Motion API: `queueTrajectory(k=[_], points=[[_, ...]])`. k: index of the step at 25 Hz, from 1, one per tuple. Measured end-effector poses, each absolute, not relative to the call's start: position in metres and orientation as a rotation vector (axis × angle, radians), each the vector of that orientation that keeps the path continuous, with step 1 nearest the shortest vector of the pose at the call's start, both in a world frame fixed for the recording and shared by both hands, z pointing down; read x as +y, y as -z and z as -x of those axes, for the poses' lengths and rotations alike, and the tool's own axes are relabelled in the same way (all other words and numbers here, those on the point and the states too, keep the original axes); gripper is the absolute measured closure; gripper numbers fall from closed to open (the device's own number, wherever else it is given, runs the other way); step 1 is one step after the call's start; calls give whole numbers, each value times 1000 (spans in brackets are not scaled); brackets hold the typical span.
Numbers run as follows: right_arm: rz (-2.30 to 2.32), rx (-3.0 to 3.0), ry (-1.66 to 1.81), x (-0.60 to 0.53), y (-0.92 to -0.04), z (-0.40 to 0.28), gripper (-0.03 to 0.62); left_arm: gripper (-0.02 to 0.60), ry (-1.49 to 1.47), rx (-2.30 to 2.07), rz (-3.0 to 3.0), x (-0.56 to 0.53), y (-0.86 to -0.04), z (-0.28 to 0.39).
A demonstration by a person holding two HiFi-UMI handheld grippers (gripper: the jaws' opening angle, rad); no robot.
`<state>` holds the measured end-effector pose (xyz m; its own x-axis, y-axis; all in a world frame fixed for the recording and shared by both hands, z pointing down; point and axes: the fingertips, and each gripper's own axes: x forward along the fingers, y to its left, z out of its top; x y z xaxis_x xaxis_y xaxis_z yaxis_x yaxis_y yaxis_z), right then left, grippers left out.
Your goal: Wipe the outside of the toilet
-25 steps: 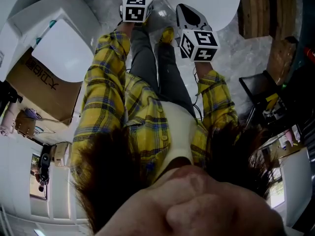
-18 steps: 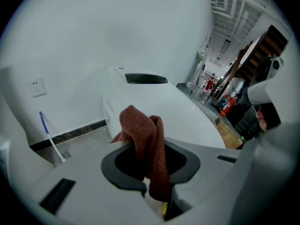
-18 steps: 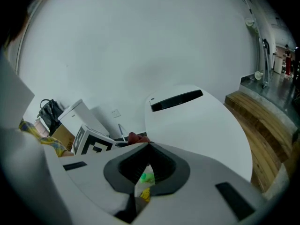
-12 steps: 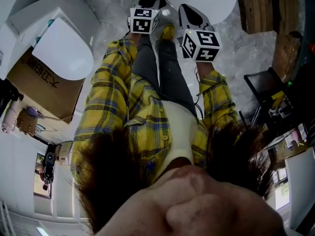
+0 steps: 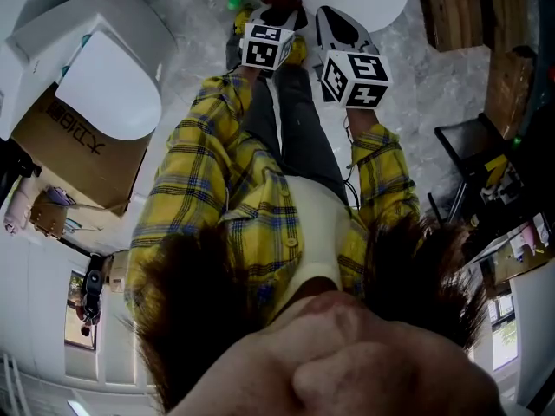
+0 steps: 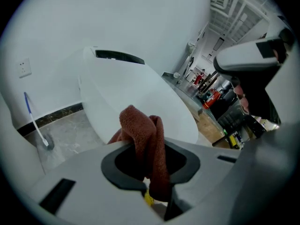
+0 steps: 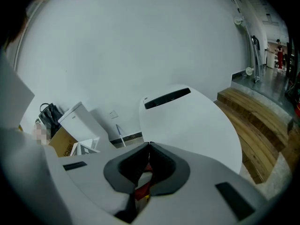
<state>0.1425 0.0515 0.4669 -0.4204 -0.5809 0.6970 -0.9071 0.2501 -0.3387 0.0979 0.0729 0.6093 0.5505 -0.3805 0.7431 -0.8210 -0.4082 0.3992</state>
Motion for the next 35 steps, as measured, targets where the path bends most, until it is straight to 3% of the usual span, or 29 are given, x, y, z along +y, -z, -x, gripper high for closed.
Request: queueTrajectory(k=[16, 24, 35], points=[[-1405, -2065, -1049, 90, -472, -176, 568, 485, -676, -850, -2095, 108, -568, -130], [-1431, -2046, -1051, 82, -472, -181, 568, 486, -619, -1093, -2072, 66, -543, -79], [-1329, -2091, -1017, 32, -476, -116, 568, 485, -579, -1322, -2005, -7, -539, 18]])
